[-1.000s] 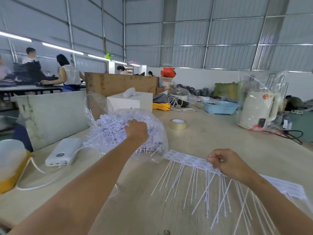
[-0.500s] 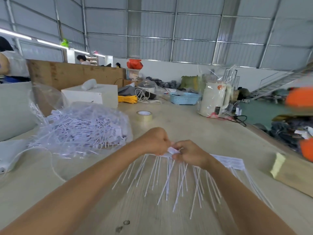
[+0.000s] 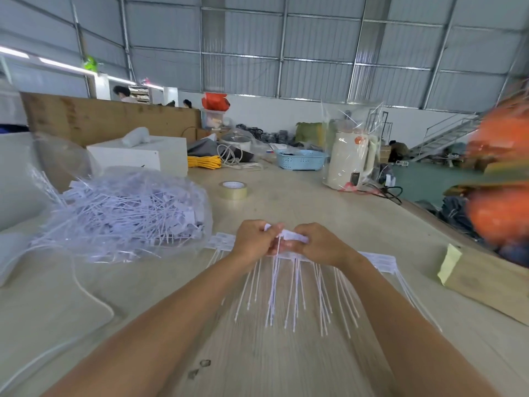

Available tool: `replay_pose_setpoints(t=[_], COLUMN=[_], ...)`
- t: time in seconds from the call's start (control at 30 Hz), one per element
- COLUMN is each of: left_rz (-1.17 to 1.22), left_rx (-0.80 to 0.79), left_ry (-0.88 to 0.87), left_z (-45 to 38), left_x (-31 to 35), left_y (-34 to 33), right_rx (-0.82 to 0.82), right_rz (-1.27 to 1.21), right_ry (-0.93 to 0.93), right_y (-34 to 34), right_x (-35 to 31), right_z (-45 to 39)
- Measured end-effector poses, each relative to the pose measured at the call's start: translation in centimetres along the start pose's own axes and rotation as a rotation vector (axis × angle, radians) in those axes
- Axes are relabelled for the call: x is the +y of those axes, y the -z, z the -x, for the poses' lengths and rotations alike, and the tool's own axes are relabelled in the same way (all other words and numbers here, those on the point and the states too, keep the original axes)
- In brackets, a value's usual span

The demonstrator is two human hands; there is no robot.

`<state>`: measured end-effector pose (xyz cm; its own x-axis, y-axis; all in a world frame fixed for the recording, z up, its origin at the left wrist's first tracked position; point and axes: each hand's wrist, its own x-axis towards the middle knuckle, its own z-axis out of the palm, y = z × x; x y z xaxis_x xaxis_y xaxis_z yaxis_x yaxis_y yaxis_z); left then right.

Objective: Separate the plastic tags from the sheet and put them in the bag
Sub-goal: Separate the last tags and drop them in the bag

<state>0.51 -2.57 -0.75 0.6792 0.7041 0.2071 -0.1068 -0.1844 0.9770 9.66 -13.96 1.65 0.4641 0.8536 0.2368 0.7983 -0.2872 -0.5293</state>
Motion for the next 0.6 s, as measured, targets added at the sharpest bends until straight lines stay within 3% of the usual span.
replay_pose_setpoints(t=[0.2, 0.43, 0.6], left_rz=[0.042, -0.036, -0.035], left_rx=[-0.091, -0.100, -0.055], left_ry=[0.039, -0.010, -0.005], left_z=[0.3, 0.4, 0.0], left_x=[0.1, 0.1, 0.0], left_y=[0.4, 0.5, 0.3], right_rx=[-0.093, 0.039, 0.153], right_rz=[-0.072, -0.205, -0.161], right_ry=[0.045, 0.038, 0.067], right_y=[0.3, -1.0, -1.6], right_x=[-0.6, 0.1, 0.2], right_z=[0.6, 0.4, -0.2])
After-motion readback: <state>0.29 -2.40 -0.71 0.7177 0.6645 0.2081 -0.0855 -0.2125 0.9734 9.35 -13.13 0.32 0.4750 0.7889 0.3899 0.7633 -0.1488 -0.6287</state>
